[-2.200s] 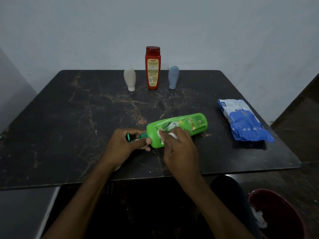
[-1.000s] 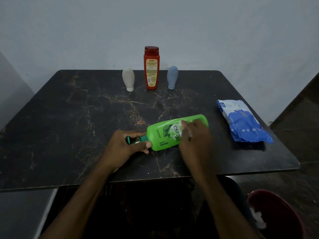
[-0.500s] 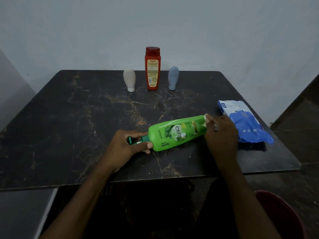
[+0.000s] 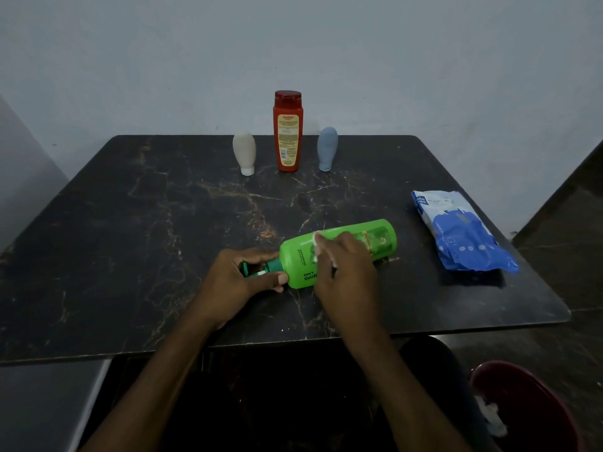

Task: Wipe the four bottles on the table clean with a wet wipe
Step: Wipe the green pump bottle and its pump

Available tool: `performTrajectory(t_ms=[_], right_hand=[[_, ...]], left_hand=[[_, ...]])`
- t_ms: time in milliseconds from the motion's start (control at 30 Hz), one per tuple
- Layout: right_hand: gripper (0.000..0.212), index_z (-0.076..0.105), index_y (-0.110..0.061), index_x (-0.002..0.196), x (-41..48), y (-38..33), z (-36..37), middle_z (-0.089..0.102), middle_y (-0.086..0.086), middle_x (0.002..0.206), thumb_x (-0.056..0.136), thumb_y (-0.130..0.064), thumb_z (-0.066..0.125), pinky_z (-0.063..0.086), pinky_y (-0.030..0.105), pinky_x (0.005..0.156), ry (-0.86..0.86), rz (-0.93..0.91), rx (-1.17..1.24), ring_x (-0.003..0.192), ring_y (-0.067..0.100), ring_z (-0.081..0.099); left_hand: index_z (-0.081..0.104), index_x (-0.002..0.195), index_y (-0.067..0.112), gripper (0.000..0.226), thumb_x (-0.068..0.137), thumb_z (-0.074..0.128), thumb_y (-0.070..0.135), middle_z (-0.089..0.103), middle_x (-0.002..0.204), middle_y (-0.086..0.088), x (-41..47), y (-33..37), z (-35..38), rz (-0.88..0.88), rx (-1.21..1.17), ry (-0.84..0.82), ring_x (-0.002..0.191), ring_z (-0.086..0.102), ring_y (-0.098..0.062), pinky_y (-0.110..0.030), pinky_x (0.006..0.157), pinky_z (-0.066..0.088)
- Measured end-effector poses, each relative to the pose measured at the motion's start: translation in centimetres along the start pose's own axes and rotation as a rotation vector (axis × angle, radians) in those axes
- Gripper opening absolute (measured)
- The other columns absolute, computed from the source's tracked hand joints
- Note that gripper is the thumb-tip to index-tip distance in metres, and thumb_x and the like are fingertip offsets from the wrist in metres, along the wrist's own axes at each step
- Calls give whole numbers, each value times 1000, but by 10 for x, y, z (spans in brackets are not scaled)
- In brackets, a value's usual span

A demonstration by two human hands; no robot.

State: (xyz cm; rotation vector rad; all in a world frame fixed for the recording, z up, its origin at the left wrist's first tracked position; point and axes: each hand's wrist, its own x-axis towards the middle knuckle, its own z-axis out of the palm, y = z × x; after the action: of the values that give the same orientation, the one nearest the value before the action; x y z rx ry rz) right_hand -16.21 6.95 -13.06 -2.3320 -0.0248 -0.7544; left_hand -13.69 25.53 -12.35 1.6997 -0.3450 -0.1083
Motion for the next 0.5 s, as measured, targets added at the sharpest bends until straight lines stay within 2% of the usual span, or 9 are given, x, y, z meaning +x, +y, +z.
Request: performTrajectory(t_ms=[167, 300, 433, 500], right_hand=[[30, 67, -16, 123, -4, 5, -2, 59, -4, 92, 95, -14, 57, 48, 41, 73, -32, -83, -20, 85, 17, 51], [30, 66, -22, 123, 14, 42, -21, 62, 0, 94, 96, -19, 52, 51, 48, 71, 41, 50, -149, 84, 21, 56], [42, 65, -23, 122, 31, 77, -44, 61, 0, 99, 96, -39, 37, 51, 52, 79, 93, 194, -173, 89, 19, 57], [38, 65, -21, 121, 32, 75, -45, 61, 0, 101, 96, -35, 40, 51, 53, 81, 98, 221, -173, 93, 20, 57]], left_hand=[[75, 114, 4, 38, 77, 82, 3, 78, 94, -11, 0, 0, -1, 18, 29, -5, 80, 76, -32, -35, 81, 61], [74, 117, 5, 41, 77, 82, 3, 78, 98, -9, 1, -1, -2, 14, 44, -15, 82, 76, -30, -35, 83, 60], [75, 118, 13, 45, 75, 86, 11, 76, 100, -9, 0, -3, -3, 30, 89, -5, 90, 73, -31, -46, 88, 58], [75, 118, 16, 46, 73, 87, 15, 75, 101, -8, 1, -4, -4, 38, 110, 0, 94, 71, -32, -50, 90, 55]])
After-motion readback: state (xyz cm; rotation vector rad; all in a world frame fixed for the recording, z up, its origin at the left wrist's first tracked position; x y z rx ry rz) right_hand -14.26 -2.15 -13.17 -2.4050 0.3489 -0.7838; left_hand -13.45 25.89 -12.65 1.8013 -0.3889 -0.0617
